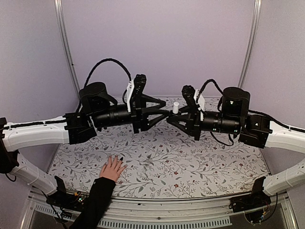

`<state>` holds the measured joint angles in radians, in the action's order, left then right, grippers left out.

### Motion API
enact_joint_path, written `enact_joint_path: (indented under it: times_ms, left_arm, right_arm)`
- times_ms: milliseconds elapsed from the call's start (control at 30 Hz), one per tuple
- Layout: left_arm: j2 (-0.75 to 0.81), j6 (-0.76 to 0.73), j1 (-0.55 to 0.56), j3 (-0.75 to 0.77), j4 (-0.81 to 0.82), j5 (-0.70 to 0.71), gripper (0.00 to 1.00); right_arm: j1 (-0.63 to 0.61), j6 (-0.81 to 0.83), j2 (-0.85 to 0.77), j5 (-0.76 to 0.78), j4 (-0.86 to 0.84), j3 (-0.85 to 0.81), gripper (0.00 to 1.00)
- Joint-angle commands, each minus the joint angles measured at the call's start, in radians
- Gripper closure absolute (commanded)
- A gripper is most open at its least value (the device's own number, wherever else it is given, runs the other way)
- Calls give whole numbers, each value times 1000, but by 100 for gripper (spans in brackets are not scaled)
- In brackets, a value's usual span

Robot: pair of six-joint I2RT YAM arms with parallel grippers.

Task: Paint the nails
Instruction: Screw the nail polish bottle.

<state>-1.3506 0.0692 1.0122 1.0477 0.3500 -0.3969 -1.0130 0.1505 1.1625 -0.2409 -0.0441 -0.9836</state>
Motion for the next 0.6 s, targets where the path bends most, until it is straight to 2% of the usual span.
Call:
enact_joint_path:
  times_ms: [0, 300, 433, 567]
  left_arm:
    - [-26, 51, 20, 25, 80, 139, 54]
    - [-126, 86, 35, 101, 94, 186, 55]
    - [-173, 89, 35, 155, 51, 198, 61]
    - [-194, 89, 35, 180, 13, 192, 76]
  right_arm:
    - [5, -49, 28, 159, -32, -8, 100]
    - [4, -73, 61, 206, -7, -26, 100]
    - [4, -79, 70, 219, 4, -35, 100]
    - [4, -78, 73, 230, 18, -46, 100]
